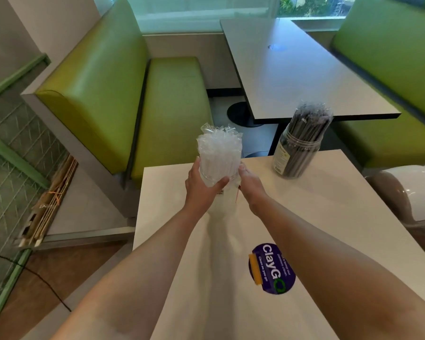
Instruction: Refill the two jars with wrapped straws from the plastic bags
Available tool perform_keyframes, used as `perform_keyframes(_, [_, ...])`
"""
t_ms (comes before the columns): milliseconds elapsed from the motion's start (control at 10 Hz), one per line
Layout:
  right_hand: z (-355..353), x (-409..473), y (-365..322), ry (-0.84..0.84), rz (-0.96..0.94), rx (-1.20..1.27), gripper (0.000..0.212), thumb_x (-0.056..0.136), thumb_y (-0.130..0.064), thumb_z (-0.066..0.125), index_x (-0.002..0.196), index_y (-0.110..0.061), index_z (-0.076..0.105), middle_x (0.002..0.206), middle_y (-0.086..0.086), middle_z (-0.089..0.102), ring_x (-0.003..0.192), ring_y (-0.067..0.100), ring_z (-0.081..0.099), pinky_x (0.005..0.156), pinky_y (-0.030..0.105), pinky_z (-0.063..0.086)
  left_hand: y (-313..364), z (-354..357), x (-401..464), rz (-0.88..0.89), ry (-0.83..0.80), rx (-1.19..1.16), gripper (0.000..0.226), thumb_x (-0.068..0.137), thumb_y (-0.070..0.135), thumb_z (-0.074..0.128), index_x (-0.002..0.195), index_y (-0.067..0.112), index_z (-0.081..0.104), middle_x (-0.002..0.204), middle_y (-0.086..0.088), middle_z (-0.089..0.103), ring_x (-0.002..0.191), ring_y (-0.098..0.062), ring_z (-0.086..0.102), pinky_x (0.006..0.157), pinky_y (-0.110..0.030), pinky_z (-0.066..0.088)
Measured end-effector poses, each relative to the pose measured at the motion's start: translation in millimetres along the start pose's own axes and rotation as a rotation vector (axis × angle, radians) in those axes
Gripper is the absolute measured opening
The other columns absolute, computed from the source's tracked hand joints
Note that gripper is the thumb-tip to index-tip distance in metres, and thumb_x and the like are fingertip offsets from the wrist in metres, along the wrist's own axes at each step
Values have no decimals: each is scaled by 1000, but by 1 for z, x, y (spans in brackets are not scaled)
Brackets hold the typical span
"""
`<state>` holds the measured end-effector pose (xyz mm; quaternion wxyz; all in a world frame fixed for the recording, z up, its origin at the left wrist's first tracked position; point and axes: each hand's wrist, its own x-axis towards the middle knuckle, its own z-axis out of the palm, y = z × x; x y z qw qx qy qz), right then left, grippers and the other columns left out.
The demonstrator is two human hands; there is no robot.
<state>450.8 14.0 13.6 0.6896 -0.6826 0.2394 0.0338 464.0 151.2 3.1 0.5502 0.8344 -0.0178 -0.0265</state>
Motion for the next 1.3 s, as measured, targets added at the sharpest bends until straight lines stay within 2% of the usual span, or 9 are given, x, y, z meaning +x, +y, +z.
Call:
perform_keyframes(100, [2,18,-5,5,-11,12,50,101,-46,34,147,-26,41,148,-3,46,137,20,42,115,43,33,-1,3,21,-9,-14,-66,115,53,76,74,148,37,23,149,9,39,137,-21,37,110,-51,36])
perform_keyframes(300, [5,44,-20,25,-34,69,48,104,-38,36,150,-26,35,151,-3,42,138,20,40,115,42,32,4,2,56,12,-74,-123,111,54,64,79,148,32,29,143,12,48,131,-14,47,106,-45,43])
perform_keyframes(500, [6,65,-28,47,-55,42,47,105,-36,34,149,-20,37,152,-3,41,140,19,36,117,37,28,8,7,73,-13,-38,-100,115,52,66,78,148,29,28,144,8,47,132,-17,46,107,-45,42])
perform_keyframes(800, [6,78,-36,70,-52,-9,47,105,-36,34,148,-19,39,150,-1,43,139,20,39,116,38,30,8,16,90,-41,-14,-91,119,48,68,79,148,30,27,145,6,45,133,-19,43,107,-47,42])
perform_keyframes(900, [6,78,-37,65,-48,-24,47,104,-37,35,147,-19,42,149,-2,45,138,20,40,116,40,31,8,16,90,-44,-26,-88,120,49,66,78,149,29,25,146,5,44,133,-20,43,107,-47,42])
perform_keyframes(1000, [6,77,-37,66,-38,-27,47,103,-41,36,144,-21,46,145,-1,50,134,21,46,114,44,35,13,14,87,-45,-35,-74,112,59,55,81,151,26,23,148,3,42,135,-21,42,108,-47,41])
perform_keyframes(1100, [5,71,-39,88,-45,-64,47,104,-40,32,143,-18,48,142,-1,52,131,23,47,108,41,40,10,17,91,-50,-42,-12,113,57,65,78,150,31,22,149,3,42,135,-22,42,107,-49,41])
perform_keyframes(1200, [4,61,-38,120,-37,-127,48,105,-40,29,144,-18,46,145,0,49,131,24,46,90,32,43,21,12,84,-73,-48,109,115,66,67,73,155,27,11,159,-2,25,144,-27,27,114,-49,30])
perform_keyframes(1300, [-2,45,-38,143,-35,-168,49,105,-40,28,148,-17,39,151,0,42,135,21,41,92,27,36,28,10,76,-97,-37,221,111,80,54,70,155,12,0,164,-5,5,149,-27,10,118,-42,17])
